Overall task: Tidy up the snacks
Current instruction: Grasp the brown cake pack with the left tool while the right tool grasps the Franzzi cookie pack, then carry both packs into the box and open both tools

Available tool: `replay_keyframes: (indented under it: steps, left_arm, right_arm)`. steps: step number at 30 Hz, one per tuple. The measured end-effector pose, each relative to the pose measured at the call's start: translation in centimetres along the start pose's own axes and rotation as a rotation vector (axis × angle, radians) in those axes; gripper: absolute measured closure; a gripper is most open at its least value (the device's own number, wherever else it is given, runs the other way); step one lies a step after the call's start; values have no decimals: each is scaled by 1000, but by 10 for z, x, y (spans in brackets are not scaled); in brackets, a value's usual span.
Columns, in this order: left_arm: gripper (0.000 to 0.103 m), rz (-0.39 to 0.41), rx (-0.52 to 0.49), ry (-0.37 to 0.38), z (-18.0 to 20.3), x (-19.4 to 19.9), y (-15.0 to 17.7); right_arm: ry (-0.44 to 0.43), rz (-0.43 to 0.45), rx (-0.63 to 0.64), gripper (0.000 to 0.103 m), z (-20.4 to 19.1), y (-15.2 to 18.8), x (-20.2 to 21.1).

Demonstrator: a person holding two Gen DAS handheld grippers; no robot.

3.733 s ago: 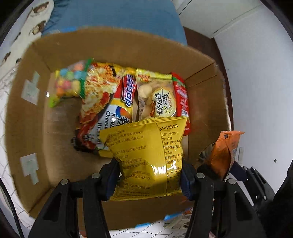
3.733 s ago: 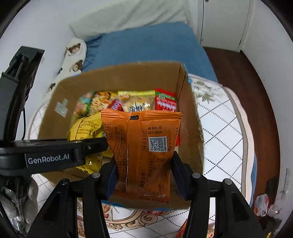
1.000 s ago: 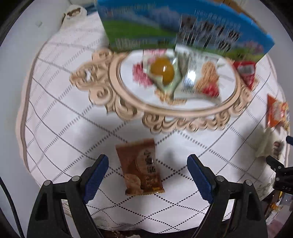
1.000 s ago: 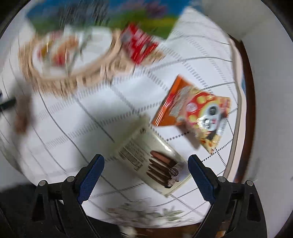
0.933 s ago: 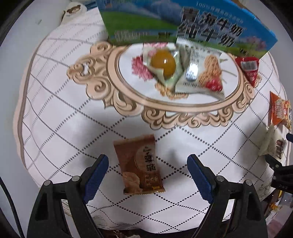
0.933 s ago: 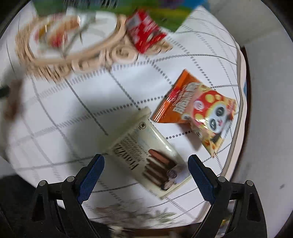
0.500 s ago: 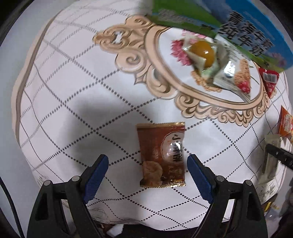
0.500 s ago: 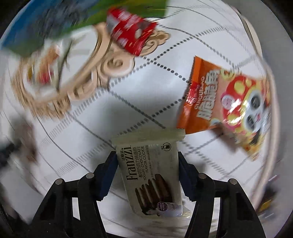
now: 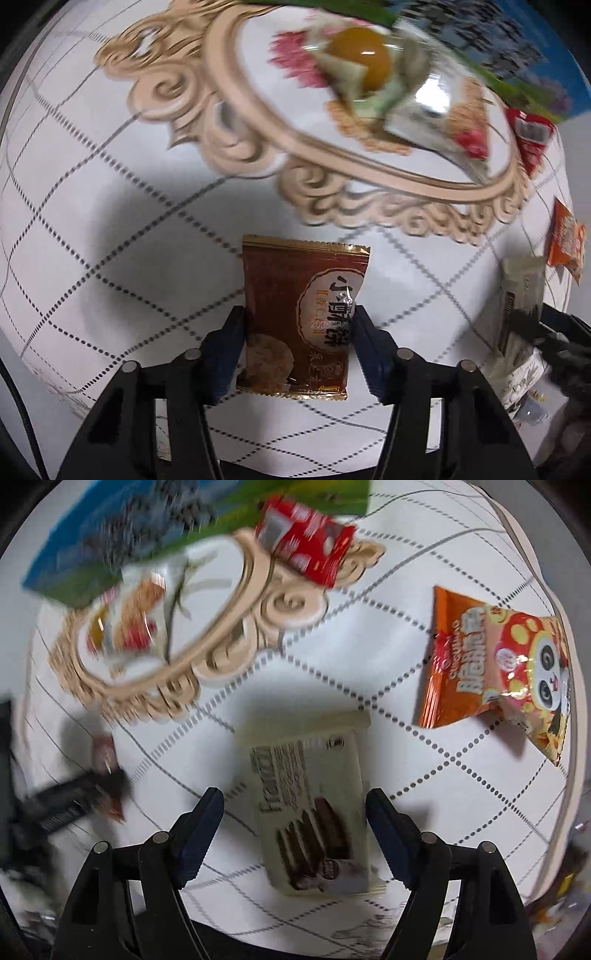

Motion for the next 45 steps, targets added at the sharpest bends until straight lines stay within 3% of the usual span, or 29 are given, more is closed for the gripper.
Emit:
replay_keyframes:
  steps: [2,4,8,14,20,29,35,40,45]
  left_arm:
    - [49,7,-29,-7,13,1,1]
    - [49,4,-43,-5,26,-1,2]
    - [46,-28,-59,-13,40,-12,7]
    - [47,-27,-68,-23,43,-13,-4]
    - [49,-10,-71,-25,40,15,-4]
    - [49,34,-62,50,46,63,-21]
    - [49,127,-51,151,61,133,-59]
    - [49,233,-70,214,71,207,-115]
    - [49,277,-69,196,61,246,-186]
  right_arm:
    - [3,-10,3,22,-2,5,-8]
    - [33,29,0,40,-1,6,-6]
    - [-52,51,-60,41,-10,7,-1]
    - [-27,15,-43,40,-13,9,-9]
    - [-4,52,-32,42,-26,13,-5]
    - [-117,113,-36,42,-66,13,33]
    - [-234,216,0,42,-100,-19,103]
    - [-301,315,42,43,-120,-65,166]
    - [-310,393,99,43,-147,-131,206]
Point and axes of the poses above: each gripper's, at about its wrist camera, not at the fingertips, and x roughly against the way its jaws point, z to its right, y to its underside, the point moved 10 cm from there along -x, roughly the way its jaws point, and after that the axes turned 1 degree about -y, right-handed, at the moved point
